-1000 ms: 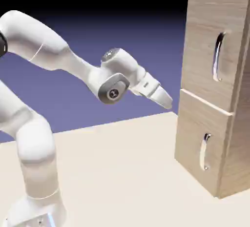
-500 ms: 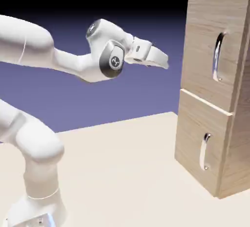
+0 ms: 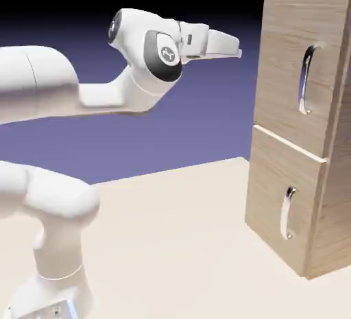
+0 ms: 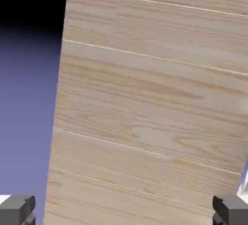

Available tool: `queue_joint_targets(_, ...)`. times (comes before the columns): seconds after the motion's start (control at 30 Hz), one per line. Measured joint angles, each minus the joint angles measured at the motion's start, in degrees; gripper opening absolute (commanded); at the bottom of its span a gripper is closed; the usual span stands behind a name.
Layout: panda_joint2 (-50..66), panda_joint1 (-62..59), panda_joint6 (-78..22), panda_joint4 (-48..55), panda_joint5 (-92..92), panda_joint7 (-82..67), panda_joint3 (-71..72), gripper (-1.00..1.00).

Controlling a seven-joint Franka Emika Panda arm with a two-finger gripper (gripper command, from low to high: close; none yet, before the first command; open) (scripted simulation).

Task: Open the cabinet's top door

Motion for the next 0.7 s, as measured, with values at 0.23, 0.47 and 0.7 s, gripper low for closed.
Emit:
queue_joint_targets(0.23,-6.0,9.5,-2.7,4.1,-17.4,8.9,-8.6,1.0)
queue_joint_targets(0.47,-12.0,19.1,-5.4,8.1,-34.9,17.9,-17.2,1.0)
queue_joint_targets(0.7,-18.0,28.6,-8.0,12.2,-52.3,26.8,-25.8,1.0)
